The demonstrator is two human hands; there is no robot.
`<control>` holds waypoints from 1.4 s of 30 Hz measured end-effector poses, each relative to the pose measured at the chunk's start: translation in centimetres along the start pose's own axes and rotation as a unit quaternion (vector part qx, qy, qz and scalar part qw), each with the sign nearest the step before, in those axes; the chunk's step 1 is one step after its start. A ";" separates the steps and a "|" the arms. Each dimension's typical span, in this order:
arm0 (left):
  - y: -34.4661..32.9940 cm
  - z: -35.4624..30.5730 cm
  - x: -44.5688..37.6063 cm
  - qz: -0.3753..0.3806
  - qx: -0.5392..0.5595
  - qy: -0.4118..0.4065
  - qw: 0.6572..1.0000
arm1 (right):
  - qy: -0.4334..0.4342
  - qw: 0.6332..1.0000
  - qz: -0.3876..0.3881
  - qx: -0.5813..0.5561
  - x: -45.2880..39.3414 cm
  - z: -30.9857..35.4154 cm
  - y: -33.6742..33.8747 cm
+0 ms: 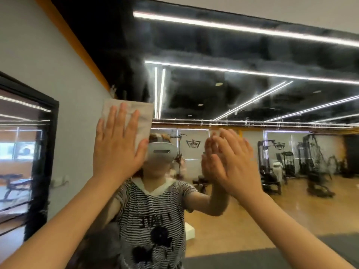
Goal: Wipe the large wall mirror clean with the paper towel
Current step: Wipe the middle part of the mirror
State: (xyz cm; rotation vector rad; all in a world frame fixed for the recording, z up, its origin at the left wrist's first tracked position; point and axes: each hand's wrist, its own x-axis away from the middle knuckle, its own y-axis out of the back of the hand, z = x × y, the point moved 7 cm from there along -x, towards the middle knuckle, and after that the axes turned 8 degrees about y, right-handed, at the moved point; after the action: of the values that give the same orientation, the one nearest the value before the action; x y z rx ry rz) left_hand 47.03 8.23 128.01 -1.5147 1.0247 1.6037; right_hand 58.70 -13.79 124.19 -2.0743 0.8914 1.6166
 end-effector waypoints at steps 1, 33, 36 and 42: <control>0.0 0.0 0.0 0.002 -0.003 0.002 1.000 | -0.014 1.000 0.002 0.003 0.9 -2.1 0.3; -0.7 -3.8 0.4 0.013 -0.051 0.205 0.977 | -0.090 0.996 -0.017 -0.003 8.0 -13.3 -0.8; -1.0 -5.4 0.4 0.015 -0.047 0.206 0.977 | -0.087 0.996 -0.018 -0.002 8.0 -13.4 -0.7; -1.3 -5.9 0.6 0.036 -0.051 0.147 0.987 | -0.087 0.996 -0.019 0.003 8.0 -13.4 -0.5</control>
State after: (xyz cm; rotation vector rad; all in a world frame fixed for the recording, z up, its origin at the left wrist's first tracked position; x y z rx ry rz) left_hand 50.79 3.52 127.31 -1.8434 1.1818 1.5315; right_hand 69.93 -23.85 120.25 -1.8994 0.7923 1.7403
